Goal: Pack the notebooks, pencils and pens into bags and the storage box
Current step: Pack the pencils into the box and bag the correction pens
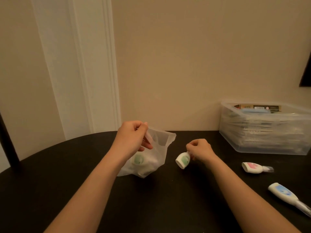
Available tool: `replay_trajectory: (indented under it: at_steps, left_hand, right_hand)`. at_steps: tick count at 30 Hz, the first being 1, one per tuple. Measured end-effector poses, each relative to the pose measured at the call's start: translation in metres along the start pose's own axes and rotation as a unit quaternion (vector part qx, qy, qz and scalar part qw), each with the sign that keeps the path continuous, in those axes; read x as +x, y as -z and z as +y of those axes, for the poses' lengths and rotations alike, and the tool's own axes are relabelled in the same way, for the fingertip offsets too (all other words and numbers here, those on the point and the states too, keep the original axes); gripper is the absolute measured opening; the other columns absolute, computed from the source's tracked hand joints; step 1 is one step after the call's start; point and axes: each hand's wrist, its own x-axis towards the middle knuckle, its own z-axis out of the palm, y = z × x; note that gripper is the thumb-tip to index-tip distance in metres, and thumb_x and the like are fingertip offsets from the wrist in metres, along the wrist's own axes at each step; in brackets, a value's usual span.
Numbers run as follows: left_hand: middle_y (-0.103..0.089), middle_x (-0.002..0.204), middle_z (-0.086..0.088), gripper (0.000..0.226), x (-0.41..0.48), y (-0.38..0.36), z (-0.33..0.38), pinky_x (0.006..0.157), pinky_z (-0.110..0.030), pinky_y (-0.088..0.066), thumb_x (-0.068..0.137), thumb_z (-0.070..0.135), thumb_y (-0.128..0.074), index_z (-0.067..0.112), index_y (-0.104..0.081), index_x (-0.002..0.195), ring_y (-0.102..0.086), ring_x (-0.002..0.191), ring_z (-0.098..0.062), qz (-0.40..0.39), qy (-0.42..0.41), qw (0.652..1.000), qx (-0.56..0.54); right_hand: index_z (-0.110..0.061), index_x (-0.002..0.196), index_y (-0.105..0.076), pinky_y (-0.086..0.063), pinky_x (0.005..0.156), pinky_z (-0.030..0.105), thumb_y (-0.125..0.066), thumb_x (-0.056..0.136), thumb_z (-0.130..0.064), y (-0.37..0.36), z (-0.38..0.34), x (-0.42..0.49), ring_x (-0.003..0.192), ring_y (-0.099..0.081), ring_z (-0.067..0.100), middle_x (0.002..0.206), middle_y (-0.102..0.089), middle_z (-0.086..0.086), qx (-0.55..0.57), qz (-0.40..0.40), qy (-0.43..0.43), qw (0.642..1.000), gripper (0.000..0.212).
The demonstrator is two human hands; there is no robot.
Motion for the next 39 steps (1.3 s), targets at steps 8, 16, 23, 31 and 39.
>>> replay_trajectory:
  at_steps: [8, 16, 23, 31, 39]
  left_hand:
    - [-0.069, 0.072, -0.012, 0.034, -0.007, -0.011, 0.004, 0.061, -0.027, -0.051, 0.099, 0.026, -0.041, 0.006, -0.06, 0.079, -0.064, 0.054, -0.01, -0.023, -0.013, 0.999, 0.044]
    - [-0.057, 0.047, 0.005, 0.033, -0.008, -0.015, 0.001, 0.053, -0.022, -0.047, 0.098, 0.023, -0.043, 0.002, -0.063, 0.081, -0.058, 0.047, -0.006, -0.006, -0.007, 0.999, 0.045]
    - [-0.055, 0.049, 0.001, 0.035, -0.008, -0.016, 0.002, 0.05, -0.021, -0.044, 0.098, 0.022, -0.044, 0.005, -0.057, 0.071, -0.054, 0.045, -0.008, 0.005, -0.021, 0.999, 0.029]
    - [-0.061, 0.054, 0.0, 0.034, 0.003, 0.007, -0.005, 0.057, -0.029, -0.047, 0.099, 0.023, -0.043, 0.008, -0.058, 0.072, -0.059, 0.05, -0.012, 0.065, 0.015, 0.998, -0.017]
    - [-0.063, 0.074, -0.008, 0.026, 0.011, 0.031, -0.01, 0.056, -0.026, -0.048, 0.1, 0.022, -0.04, 0.012, -0.055, 0.082, -0.064, 0.063, -0.016, 0.155, 0.071, 0.98, -0.104]
  right_hand:
    - [-0.006, 0.076, -0.06, -0.042, 0.053, 0.019, -0.052, 0.09, -0.005, 0.052, -0.066, -0.057, 0.06, -0.049, 0.012, 0.073, -0.057, 0.005, 0.272, -0.004, 0.157, 0.949, 0.016]
    - [-0.011, 0.077, -0.061, -0.046, 0.053, 0.018, -0.057, 0.087, -0.003, 0.056, -0.094, -0.086, 0.056, -0.053, 0.008, 0.073, -0.06, 0.003, 0.203, -0.033, 0.26, 0.944, 0.013]
    - [-0.014, 0.087, -0.065, -0.056, 0.066, 0.027, -0.066, 0.087, -0.019, 0.021, -0.093, -0.091, 0.071, -0.064, 0.011, 0.085, -0.066, 0.003, 0.009, -0.067, 0.297, 0.953, 0.005]
    - [-0.006, 0.099, -0.068, -0.052, 0.076, 0.029, -0.042, 0.1, -0.025, -0.005, -0.09, -0.085, 0.081, -0.066, 0.017, 0.088, -0.069, 0.009, 0.079, -0.111, 0.325, 0.936, 0.033]
    - [-0.015, 0.094, -0.061, -0.049, 0.064, 0.021, -0.035, 0.102, -0.018, -0.03, -0.057, -0.035, 0.077, -0.06, 0.012, 0.09, -0.065, 0.008, 0.149, -0.05, 0.164, 0.974, 0.028]
